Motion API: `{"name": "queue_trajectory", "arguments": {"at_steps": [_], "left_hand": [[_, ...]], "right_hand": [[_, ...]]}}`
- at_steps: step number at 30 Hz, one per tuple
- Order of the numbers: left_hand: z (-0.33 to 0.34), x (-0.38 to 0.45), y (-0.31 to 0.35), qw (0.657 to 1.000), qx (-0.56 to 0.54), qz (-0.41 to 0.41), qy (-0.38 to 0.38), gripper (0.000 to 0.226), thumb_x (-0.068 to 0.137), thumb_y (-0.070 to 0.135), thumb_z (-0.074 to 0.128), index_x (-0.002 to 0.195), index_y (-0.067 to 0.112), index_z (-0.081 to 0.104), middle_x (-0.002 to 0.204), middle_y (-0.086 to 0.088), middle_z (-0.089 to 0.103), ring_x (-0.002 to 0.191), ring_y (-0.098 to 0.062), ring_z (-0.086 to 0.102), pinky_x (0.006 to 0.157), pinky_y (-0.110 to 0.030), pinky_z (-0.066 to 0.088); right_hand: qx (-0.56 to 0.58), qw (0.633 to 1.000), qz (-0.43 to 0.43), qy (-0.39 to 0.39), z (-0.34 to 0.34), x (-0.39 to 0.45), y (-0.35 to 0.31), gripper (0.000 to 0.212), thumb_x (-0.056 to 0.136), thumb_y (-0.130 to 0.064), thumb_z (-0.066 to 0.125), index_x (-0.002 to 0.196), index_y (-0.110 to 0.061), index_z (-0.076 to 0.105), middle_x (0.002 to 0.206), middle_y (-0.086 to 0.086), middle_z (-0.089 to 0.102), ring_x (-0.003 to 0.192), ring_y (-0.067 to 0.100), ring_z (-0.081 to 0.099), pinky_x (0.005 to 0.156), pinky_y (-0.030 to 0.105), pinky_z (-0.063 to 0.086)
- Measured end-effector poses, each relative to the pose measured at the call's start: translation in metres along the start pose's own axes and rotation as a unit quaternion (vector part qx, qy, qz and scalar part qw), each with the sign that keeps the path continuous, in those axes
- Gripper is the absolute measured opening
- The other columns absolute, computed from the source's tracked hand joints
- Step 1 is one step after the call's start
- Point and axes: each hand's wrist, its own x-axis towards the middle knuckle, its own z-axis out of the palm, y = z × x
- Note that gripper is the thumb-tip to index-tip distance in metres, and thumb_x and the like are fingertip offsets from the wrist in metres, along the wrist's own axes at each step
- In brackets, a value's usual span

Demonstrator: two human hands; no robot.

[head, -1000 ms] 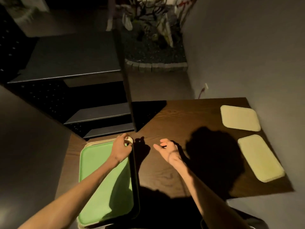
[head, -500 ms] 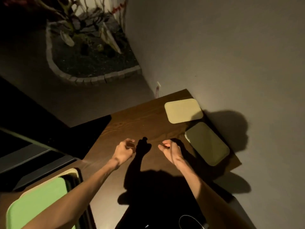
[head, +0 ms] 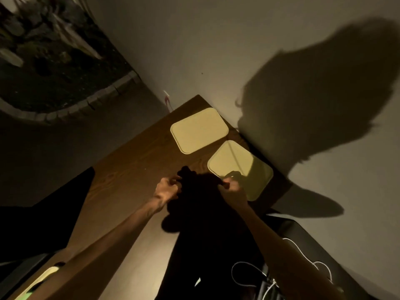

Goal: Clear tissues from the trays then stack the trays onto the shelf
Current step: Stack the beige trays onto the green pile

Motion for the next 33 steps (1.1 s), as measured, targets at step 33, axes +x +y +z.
{"name": "queue_trajectory", "arguments": {"at_steps": [33], "left_hand": [[-0.01,0.109,0.049,0.956,-0.256,-0.097,0.103,0.021,0.089,0.0,0.056,0.109,0.007,0.062,0.107,-0.011,0.066,0.083,-0.021,0.067,0.053,-0.022,0.059]], "right_hand": [[-0.296,0.906,-0.256,0.161,-0.019,0.044,-0.023,0.033,0.097,-0.017,0.044,0.115,-0.002,0.067,0.107,0.018,0.07,0.089,0.031,0.07,0.066,0.035,0.058]]}}
